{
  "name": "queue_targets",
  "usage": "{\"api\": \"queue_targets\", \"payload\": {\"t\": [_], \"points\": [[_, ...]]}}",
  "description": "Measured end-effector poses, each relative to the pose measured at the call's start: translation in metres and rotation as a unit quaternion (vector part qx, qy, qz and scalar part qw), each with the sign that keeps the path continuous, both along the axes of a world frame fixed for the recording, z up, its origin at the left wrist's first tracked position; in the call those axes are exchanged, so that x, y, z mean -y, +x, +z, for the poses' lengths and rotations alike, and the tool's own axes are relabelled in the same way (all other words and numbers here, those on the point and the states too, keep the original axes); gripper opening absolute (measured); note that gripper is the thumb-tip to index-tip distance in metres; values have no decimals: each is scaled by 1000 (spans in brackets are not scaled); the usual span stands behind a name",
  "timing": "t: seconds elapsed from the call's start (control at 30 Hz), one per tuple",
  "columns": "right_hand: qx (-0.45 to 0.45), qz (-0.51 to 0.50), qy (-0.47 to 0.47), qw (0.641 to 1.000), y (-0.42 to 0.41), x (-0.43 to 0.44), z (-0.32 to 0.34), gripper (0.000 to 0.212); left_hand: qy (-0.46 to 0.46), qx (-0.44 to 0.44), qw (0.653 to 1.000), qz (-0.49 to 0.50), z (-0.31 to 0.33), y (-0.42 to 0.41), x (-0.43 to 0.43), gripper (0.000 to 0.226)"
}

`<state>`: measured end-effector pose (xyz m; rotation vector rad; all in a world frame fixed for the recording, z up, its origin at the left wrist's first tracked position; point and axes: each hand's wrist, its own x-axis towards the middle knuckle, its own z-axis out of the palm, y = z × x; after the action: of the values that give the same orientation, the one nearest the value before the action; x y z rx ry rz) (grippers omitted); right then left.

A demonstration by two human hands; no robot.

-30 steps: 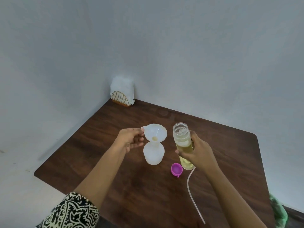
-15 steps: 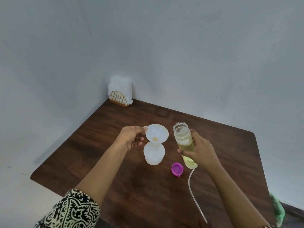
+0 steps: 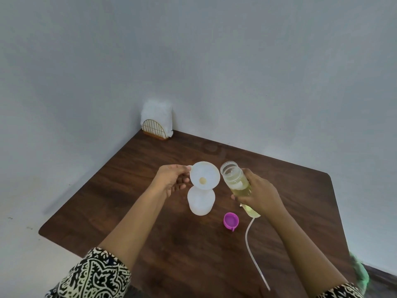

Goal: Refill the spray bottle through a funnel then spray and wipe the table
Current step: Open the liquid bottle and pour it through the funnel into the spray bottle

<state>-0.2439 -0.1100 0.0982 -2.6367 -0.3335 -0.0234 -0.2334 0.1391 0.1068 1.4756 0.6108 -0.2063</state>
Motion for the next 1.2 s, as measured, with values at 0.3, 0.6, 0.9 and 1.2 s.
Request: {"api": "queue_targets", "payload": {"t": [0.3,0.6,0.9,1.2], "points": [[7,27,-106,994,8,3,0,70,-10,25,1000,12,-8,-5,2,8],[19,39,-171,984,11,5,5,71,-5,49,998,30,-15,-9,6,8],[28,56,-215,974,14,4,10,70,14,50,998,34,-15,-6,7,8],[40,64,-232,970,15,2,16,68,7,54,998,38,-15,-5,7,9]]}}
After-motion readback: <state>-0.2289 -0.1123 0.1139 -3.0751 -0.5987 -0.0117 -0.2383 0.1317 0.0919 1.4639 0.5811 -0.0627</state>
